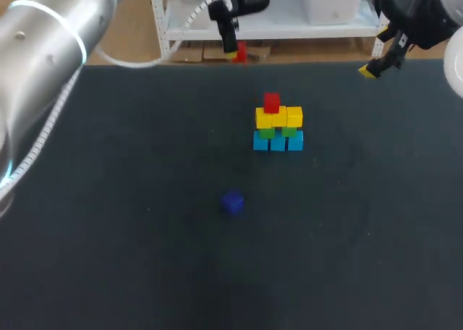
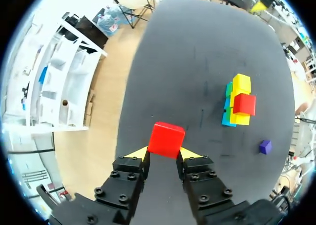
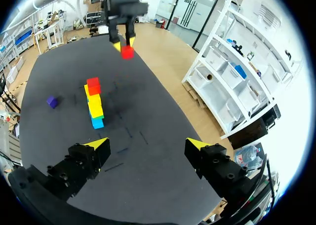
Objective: Place the blue cubes, place green cubes on the blue cubes, place the yellow cubes on the green cubes, then place the red cubes on the yellow cubes, and place purple cube on the red cubes.
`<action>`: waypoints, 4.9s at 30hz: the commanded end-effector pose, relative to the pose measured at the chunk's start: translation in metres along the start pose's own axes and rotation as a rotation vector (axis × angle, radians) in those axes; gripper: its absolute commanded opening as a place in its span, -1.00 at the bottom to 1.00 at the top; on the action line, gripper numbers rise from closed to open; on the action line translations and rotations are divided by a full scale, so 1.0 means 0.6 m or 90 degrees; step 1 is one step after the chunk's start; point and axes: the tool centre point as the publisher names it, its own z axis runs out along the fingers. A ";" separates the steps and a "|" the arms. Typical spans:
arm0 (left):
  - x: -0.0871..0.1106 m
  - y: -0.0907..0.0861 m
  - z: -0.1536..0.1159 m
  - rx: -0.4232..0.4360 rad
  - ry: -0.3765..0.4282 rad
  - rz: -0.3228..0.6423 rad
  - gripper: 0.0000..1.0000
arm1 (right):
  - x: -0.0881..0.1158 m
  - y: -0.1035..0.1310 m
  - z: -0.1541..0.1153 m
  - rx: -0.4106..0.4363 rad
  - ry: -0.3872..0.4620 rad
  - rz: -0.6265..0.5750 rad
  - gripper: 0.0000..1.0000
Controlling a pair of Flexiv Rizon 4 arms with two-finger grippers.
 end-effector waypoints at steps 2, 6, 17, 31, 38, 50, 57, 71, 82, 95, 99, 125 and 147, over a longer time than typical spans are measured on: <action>0.013 -0.023 -0.074 -0.069 -0.037 -0.009 -1.00 | 0.000 0.001 -0.002 0.001 0.000 0.000 1.00; -0.019 -0.045 -0.134 -0.097 -0.080 0.038 -1.00 | 0.000 0.001 -0.002 0.001 0.000 0.000 1.00; -0.102 -0.122 -0.215 -0.121 -0.106 0.138 -1.00 | 0.000 0.001 -0.002 0.001 0.000 0.000 1.00; -0.117 -0.205 -0.236 -0.119 -0.102 0.170 -1.00 | 0.000 0.001 -0.002 0.001 0.000 0.000 1.00; -0.105 -0.250 -0.242 -0.106 -0.101 0.181 -1.00 | 0.000 0.001 -0.002 0.001 0.000 0.000 1.00; -0.100 -0.326 -0.233 -0.086 -0.094 0.208 -1.00 | 0.000 0.001 -0.002 0.001 0.000 0.000 1.00; -0.098 -0.358 -0.217 -0.072 -0.090 0.205 -1.00 | 0.000 0.001 -0.002 0.001 0.000 0.000 1.00; -0.097 -0.439 -0.173 0.016 -0.061 0.243 -1.00 | 0.000 0.001 -0.002 0.001 0.000 0.000 1.00; -0.109 -0.469 -0.090 0.112 -0.043 0.266 -1.00 | 0.000 0.001 -0.002 0.001 0.000 0.000 1.00; -0.112 -0.466 -0.075 0.130 -0.034 0.267 -0.46 | 0.000 0.001 -0.002 0.001 0.000 0.000 1.00; -0.117 -0.468 -0.071 0.131 -0.038 0.266 -0.44 | 0.000 0.001 -0.002 0.001 0.000 0.000 1.00; -0.125 -0.473 -0.082 0.121 -0.054 0.279 0.63 | 0.000 0.001 -0.002 0.001 0.000 0.000 1.00; -0.032 -0.421 -0.302 -0.045 -0.249 0.207 1.00 | 0.000 0.001 -0.002 0.001 0.000 0.000 1.00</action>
